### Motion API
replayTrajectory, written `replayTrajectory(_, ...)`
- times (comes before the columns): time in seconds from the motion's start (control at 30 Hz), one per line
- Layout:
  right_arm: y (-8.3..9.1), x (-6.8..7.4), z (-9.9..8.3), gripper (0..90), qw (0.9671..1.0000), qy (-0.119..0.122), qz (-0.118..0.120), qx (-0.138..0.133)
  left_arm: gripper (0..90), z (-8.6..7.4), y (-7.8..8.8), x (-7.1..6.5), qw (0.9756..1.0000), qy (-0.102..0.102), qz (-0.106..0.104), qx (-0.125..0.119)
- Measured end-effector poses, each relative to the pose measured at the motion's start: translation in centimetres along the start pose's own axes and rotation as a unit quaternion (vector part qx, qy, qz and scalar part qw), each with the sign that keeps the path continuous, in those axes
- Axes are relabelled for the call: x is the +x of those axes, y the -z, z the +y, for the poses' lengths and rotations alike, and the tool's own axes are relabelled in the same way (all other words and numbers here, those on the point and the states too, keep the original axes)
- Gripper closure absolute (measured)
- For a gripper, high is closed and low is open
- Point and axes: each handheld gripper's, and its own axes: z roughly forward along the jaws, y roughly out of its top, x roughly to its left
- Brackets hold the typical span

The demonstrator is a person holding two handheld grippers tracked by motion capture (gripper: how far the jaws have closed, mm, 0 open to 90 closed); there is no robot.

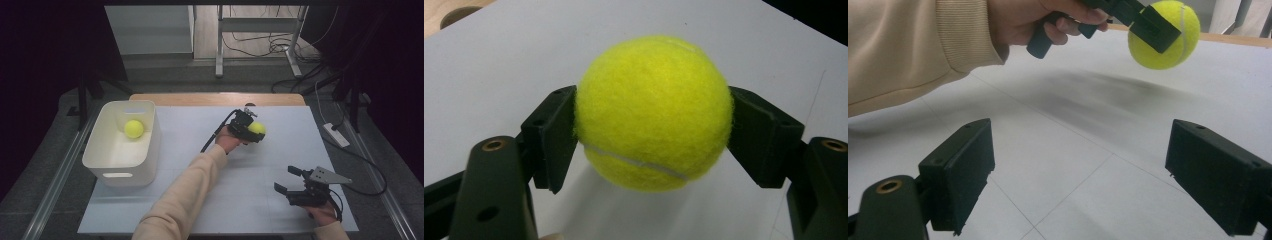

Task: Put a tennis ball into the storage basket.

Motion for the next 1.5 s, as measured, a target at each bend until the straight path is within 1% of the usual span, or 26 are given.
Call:
replayTrajectory(0.13, 0.0, 0.0, 0.0, 12.1, 1.0, 0.0, -0.001, 0.001, 27.2, -0.3, 0.5, -0.1, 1.0, 0.0, 0.0, -0.003)
replayTrajectory(0.17, 0.0, 0.0, 0.0, 12.1, 1.0, 0.001, -0.001, 0.001, 27.2, -0.4, 0.9, -0.2, 1.0, 0.002, 0.001, -0.004)
replayTrajectory(0.23, 0.0, 0.0, 0.0, 12.1, 1.0, 0.002, -0.002, 0.0, 27.2, -0.6, 1.2, -0.2, 1.0, 0.004, -0.001, -0.006)
replayTrajectory(0.37, 0.1, 0.2, -0.1, 12.1, 1.0, 0.002, -0.004, 0.002, 27.1, -1.1, 2.0, -0.5, 1.0, 0.001, -0.001, -0.01)
replayTrajectory(0.4, 0.2, 0.2, -0.1, 12.1, 1.0, 0.002, -0.005, 0.002, 27.2, -1.3, 2.3, -0.5, 0.9999, 0.0, 0.001, -0.01)
replayTrajectory(0.43, 0.2, 0.3, -0.1, 12.1, 1.0, 0.004, -0.005, 0.003, 27.1, -1.5, 2.8, -0.4, 0.9999, 0.003, 0.002, -0.015)
replayTrajectory(0.5, 0.1, 0.3, 0.0, 12.1, 0.9999, 0.007, -0.007, 0.003, 27.1, -1.6, 3.0, -0.4, 0.9998, 0.005, 0.002, -0.016)
replayTrajectory(0.57, 0.3, 0.2, 0.0, 12.1, 1.0, 0.003, -0.008, 0.001, 27.1, -2.1, 3.8, -0.5, 0.9998, 0.007, 0.009, -0.019)
replayTrajectory(0.67, 0.4, 0.2, 0.0, 12.2, 1.0, 0.002, -0.01, -0.001, 27.1, -2.4, 4.6, -0.5, 0.9997, 0.006, 0.011, -0.021)
replayTrajectory(0.7, 0.4, 0.2, 0.0, 12.2, 1.0, 0.002, -0.01, -0.001, 27.1, -2.4, 4.6, -0.5, 0.9997, 0.006, 0.011, -0.021)
replayTrajectory(0.73, 0.4, 0.2, 0.0, 12.2, 0.9999, 0.002, -0.01, -0.001, 27.1, -2.6, 5.0, -0.5, 0.9996, 0.006, 0.012, -0.024)
replayTrajectory(0.93, 0.4, 0.2, 0.0, 12.2, 1.0, 0.001, -0.009, 0.001, 27.1, -2.8, 5.7, -0.7, 0.9995, 0.003, 0.013, -0.029)
replayTrajectory(0.97, 0.3, 0.2, 0.0, 12.2, 1.0, 0.002, -0.01, 0.001, 27.1, -2.8, 5.9, -0.8, 0.9995, -0.001, 0.013, -0.027)
replayTrajectory(1.03, 0.3, 0.2, 0.0, 12.2, 1.0, 0.003, -0.009, 0.001, 27.1, -2.8, 6.0, -0.9, 0.9995, 0.0, 0.013, -0.03)
replayTrajectory(1.07, 0.3, 0.2, 0.0, 12.2, 0.9999, 0.003, -0.009, 0.002, 27.1, -2.8, 6.2, -1.2, 0.9995, -0.006, 0.012, -0.03)
replayTrajectory(1.13, 0.2, 0.2, 0.0, 12.2, 0.9999, 0.003, -0.01, 0.001, 27.1, -2.8, 6.5, -1.4, 0.9994, -0.009, 0.012, -0.032)
replayTrajectory(1.33, 0.3, 0.2, 0.0, 12.2, 0.9999, 0.004, -0.009, 0.002, 27.1, -2.7, 7.2, -1.5, 0.9992, -0.008, 0.014, -0.038)
replayTrajectory(1.5, 0.3, 0.2, 0.0, 12.2, 0.9999, 0.003, -0.011, 0.001, 27.1, -3.0, 7.7, -1.6, 0.9991, -0.012, 0.014, -0.039)
